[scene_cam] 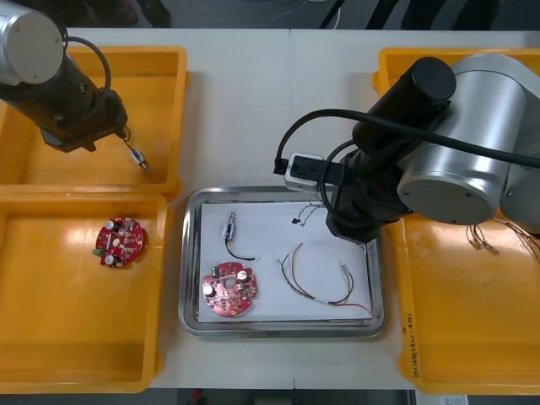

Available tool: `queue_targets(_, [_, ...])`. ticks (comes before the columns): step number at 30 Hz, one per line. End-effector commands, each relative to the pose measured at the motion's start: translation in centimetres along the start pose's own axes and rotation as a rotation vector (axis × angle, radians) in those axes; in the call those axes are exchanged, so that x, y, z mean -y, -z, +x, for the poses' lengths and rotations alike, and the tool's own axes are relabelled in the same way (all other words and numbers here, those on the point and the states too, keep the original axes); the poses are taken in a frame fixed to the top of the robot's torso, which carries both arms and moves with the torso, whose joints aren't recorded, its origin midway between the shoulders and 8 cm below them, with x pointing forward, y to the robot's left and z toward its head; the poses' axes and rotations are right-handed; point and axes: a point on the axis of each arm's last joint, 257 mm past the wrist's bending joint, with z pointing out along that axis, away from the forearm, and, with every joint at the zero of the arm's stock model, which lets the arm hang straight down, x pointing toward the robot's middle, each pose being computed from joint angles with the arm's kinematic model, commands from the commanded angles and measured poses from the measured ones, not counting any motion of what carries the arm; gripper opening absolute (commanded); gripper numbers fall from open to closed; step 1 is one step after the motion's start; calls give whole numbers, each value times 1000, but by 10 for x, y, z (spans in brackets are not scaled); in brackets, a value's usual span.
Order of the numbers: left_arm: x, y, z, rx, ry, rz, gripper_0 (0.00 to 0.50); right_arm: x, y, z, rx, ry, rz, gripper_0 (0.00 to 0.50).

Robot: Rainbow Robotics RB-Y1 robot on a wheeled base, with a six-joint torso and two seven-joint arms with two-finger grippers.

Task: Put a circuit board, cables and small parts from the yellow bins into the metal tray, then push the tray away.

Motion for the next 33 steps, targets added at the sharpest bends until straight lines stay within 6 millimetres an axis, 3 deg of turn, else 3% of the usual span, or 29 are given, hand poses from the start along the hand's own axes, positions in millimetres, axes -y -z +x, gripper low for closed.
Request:
queue_targets(1, [14, 5, -1, 20, 30, 41, 500, -1, -4, -27, 45, 115, 4, 0])
queue_targets(7, [21, -3, 1, 11, 61, 61, 500, -8, -25, -26, 29, 159, 15, 0])
queue_targets(16, [29, -30, 2, 23, 81, 76, 500, -15, -53, -11, -30, 160, 1, 0])
queue_targets(33, [34, -64, 7, 9, 109, 59, 500, -4, -91, -20, -14, 109, 20, 0])
